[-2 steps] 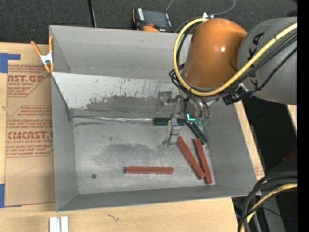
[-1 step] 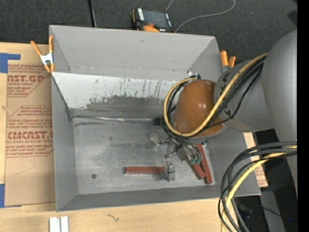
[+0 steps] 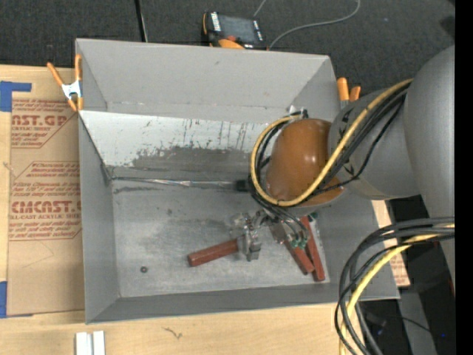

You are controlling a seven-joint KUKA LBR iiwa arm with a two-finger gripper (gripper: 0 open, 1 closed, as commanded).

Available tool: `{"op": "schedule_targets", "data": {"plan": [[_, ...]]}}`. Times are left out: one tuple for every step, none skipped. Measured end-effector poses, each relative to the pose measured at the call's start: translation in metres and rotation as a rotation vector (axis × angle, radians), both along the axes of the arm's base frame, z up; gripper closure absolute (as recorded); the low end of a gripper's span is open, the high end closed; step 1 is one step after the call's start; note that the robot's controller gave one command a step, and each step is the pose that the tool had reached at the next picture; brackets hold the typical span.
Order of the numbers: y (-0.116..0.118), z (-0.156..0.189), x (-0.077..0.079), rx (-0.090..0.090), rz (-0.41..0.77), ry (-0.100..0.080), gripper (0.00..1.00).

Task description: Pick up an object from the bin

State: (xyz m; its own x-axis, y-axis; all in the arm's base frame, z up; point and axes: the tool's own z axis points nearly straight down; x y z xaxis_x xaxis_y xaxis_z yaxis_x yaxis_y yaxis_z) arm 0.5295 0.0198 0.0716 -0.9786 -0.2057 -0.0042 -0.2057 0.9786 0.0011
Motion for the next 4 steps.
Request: {"op": "schedule_targets", "data": {"plan": [[-0.007,0.015,0.015,-0.002,0.462,0.001,1.00],[-0.007,0.015,0.014,-0.001,0.460,0.002,0.00],[0.044,0.001,-0.040,0.001,0.576,-0.001,0.00],[0.042,0.001,-0.040,-0.001,0.571,-0.001,1.00]]}}
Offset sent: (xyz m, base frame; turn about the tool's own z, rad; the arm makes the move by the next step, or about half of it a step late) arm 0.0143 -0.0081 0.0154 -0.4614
